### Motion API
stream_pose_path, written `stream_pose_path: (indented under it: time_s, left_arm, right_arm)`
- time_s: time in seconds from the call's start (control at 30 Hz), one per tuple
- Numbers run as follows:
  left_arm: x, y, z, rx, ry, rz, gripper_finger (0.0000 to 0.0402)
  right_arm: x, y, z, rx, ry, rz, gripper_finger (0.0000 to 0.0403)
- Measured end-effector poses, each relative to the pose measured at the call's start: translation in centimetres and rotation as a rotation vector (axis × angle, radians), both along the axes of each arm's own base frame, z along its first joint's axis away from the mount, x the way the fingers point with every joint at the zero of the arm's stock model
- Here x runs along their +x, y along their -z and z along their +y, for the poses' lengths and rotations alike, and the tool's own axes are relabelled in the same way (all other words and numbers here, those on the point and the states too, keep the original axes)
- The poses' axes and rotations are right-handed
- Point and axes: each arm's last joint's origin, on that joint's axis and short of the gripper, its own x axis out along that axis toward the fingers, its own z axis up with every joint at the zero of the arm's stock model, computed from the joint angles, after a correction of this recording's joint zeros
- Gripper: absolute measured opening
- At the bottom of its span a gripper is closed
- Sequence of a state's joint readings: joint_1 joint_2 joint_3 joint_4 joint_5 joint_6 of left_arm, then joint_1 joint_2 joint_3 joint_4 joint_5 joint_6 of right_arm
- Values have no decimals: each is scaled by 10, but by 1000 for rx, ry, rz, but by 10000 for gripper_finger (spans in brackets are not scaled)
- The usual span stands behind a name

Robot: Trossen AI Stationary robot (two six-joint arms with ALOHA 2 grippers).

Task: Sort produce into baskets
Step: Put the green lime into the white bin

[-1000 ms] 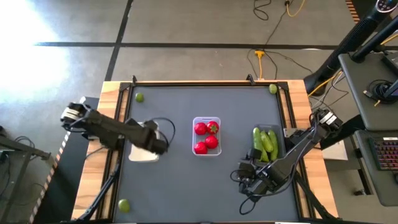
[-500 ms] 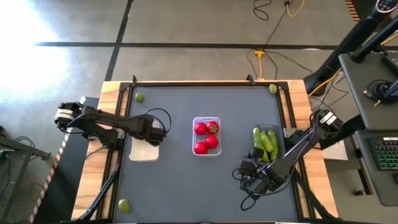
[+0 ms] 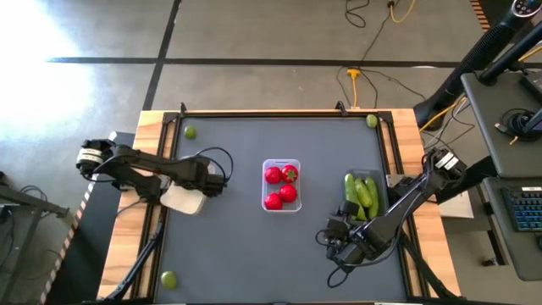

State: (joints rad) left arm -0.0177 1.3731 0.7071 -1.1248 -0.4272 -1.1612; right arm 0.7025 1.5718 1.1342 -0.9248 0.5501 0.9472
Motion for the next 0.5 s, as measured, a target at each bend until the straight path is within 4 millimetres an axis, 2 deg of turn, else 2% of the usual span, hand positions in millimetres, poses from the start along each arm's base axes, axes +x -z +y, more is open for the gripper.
stream_pose_path:
  time_s: [0.27,0.5]
  left_arm:
    - [4,-1,0,-13,-41,-45,241]
    - [-7,-3,6,139,-193,-25,258]
  right_arm:
    - [0,-1,0,0,-3,0,375]
    - [0,-1,0,1,-4,-1,375]
